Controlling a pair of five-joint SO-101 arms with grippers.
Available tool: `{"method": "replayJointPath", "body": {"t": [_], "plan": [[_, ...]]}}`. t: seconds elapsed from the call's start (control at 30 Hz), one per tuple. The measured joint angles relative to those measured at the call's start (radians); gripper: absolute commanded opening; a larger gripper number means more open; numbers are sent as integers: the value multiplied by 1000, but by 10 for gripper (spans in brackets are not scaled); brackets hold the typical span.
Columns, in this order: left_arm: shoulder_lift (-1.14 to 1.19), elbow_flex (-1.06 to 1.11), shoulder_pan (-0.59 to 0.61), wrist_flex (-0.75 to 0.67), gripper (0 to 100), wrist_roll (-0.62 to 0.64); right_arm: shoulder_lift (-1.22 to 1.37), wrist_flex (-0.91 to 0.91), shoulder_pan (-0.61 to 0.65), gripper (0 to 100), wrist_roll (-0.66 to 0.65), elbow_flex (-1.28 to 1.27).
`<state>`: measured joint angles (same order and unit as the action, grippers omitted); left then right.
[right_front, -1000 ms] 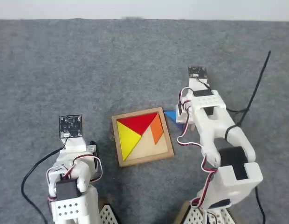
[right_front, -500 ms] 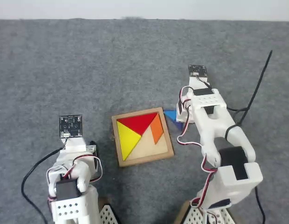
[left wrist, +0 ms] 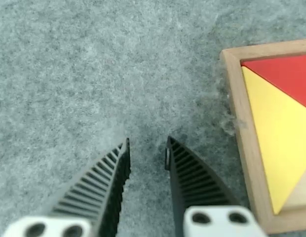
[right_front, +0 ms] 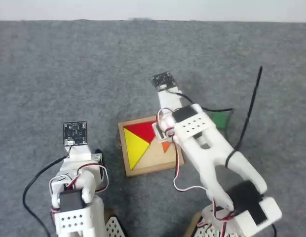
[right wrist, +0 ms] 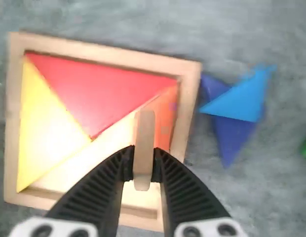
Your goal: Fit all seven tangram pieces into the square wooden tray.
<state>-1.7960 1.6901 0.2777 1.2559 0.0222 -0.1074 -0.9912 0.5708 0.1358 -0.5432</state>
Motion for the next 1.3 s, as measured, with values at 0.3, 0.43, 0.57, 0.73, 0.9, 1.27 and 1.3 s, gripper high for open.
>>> {"method": "replayJointPath", "body": {"t": [0.3, 0.43, 0.57, 0.73, 0.9, 1.27, 1.3], "plan": [[0, 0, 0, 0, 111, 0, 152, 12, 5, 27, 0, 20], [0, 0, 0, 0, 111, 0, 167, 12, 26, 127, 0, 43], [0, 0, 0, 0, 111, 0, 167, 12, 80, 151, 0, 43], [0, 0, 0, 0, 111, 0, 144, 12, 98, 151, 0, 43], [0, 0, 0, 0, 111, 0, 144, 11, 117, 151, 0, 43], [0, 0, 0, 0, 111, 0, 144, 11, 180, 150, 0, 43], [0, 0, 0, 0, 111, 0, 144, 11, 180, 140, 0, 43]]}}
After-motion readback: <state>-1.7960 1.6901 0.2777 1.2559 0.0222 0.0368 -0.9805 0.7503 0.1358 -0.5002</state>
